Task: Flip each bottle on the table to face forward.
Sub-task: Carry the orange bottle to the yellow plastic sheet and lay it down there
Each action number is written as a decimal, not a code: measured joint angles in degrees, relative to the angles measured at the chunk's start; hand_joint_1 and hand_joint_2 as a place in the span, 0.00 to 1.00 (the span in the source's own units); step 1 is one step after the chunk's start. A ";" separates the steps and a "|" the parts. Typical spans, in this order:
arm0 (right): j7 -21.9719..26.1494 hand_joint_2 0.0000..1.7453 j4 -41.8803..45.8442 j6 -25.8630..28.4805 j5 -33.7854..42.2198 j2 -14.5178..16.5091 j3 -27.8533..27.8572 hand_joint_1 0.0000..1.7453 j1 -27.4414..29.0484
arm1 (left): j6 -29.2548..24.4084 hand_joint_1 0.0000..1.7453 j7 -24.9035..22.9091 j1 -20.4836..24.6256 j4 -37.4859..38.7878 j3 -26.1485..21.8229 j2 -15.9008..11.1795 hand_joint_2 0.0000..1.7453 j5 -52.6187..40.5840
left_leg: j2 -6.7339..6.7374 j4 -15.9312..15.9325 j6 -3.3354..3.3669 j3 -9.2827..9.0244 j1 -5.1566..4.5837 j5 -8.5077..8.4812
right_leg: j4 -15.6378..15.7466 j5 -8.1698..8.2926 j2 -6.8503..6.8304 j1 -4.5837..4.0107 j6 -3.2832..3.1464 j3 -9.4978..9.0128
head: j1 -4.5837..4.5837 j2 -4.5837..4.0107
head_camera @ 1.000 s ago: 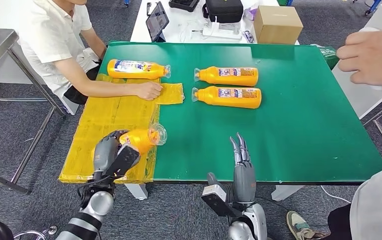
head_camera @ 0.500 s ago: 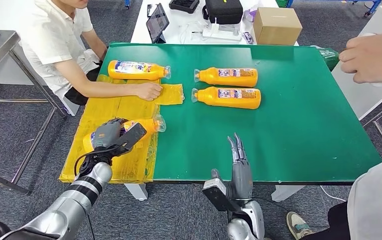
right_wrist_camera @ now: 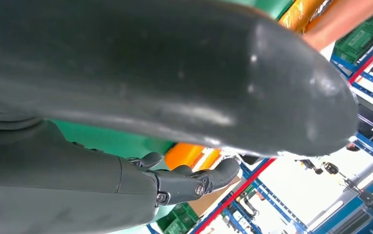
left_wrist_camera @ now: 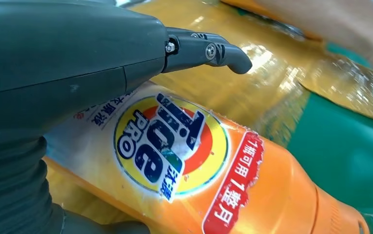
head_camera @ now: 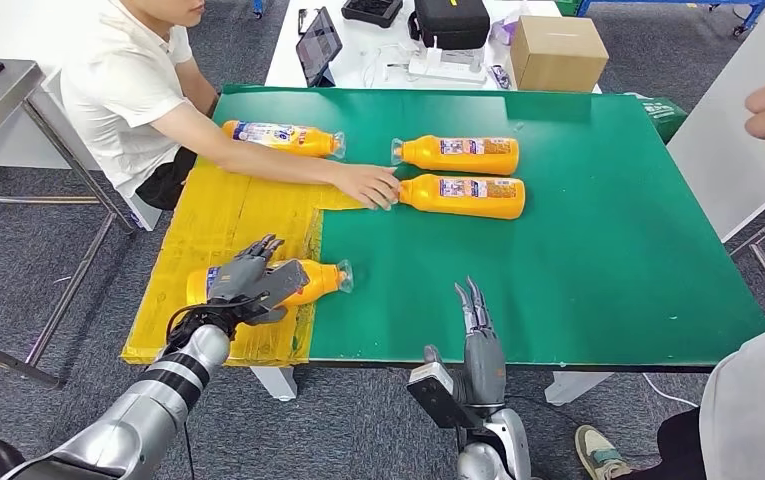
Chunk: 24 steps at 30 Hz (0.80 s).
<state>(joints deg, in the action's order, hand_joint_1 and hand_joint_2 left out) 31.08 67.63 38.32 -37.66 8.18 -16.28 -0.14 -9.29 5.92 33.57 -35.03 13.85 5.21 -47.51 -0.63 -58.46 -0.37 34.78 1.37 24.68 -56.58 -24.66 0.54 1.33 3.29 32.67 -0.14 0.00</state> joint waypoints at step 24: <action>1.23 1.00 -1.37 1.33 -18.39 1.70 7.09 0.00 1.82 | -28.88 0.00 21.40 -22.46 -33.45 3.48 7.47 1.00 28.38 | 0.04 -0.02 0.02 0.47 0.00 0.00 | 0.01 0.00 -0.03 0.00 0.00 0.51 | -0.01 0.00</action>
<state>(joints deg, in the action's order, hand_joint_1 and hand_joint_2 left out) 32.30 66.25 39.64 -56.05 9.88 -9.20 1.68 -38.17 27.33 11.11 -68.48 17.33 12.68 -19.12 -0.60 -58.48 -0.35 35.25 1.37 24.67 -56.57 -24.66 0.52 1.33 3.29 33.19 -0.15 0.00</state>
